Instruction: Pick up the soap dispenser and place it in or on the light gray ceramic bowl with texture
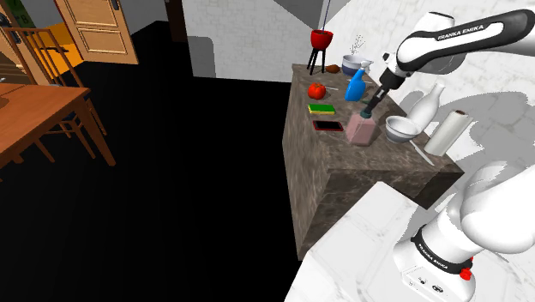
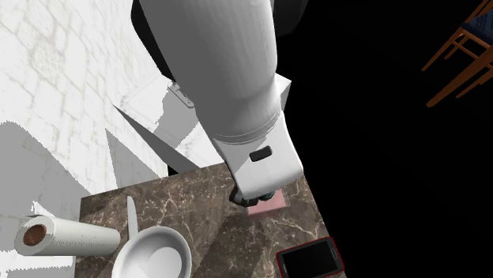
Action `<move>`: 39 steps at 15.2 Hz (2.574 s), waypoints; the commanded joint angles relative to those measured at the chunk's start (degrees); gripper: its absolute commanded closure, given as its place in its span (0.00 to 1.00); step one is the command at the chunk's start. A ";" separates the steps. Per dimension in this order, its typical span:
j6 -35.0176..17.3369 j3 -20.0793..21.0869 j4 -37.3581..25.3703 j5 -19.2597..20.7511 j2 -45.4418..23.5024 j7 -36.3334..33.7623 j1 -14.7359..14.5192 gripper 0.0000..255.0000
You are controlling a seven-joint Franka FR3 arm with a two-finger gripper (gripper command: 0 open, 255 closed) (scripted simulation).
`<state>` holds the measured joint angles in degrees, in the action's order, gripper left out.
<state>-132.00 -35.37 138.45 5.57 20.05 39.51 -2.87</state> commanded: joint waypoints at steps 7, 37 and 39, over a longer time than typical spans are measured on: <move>6.63 1.70 -4.25 0.90 2.56 -1.43 0.50 1.00; 29.56 -18.41 -36.94 -7.77 -9.85 23.96 1.13 1.00; 31.75 -22.61 -41.40 -11.90 -14.57 28.87 1.33 1.00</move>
<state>-101.62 -55.68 99.72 -4.04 8.06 65.58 -1.59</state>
